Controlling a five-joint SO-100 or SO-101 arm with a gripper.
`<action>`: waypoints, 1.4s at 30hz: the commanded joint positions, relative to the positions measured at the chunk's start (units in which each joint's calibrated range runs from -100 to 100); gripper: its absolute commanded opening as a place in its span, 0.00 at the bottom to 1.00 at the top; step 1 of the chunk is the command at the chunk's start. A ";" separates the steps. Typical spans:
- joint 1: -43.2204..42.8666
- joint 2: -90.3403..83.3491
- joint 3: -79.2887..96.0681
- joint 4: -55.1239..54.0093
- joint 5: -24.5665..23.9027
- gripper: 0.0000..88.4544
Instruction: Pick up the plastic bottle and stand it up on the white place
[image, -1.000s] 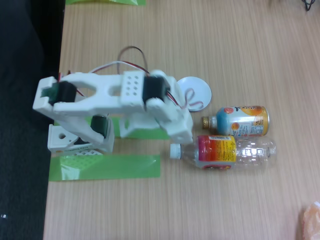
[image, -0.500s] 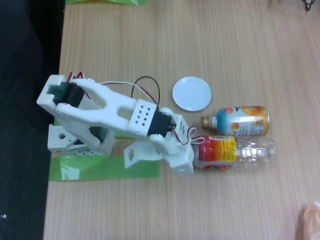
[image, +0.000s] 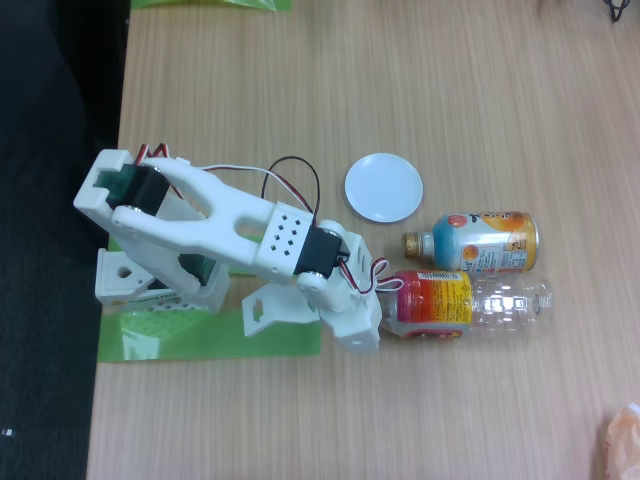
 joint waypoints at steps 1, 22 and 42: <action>-0.30 -0.08 -0.11 -0.42 0.16 0.38; -4.00 -0.17 -0.74 1.90 -0.26 0.37; -7.26 -2.77 5.60 0.96 -0.31 0.37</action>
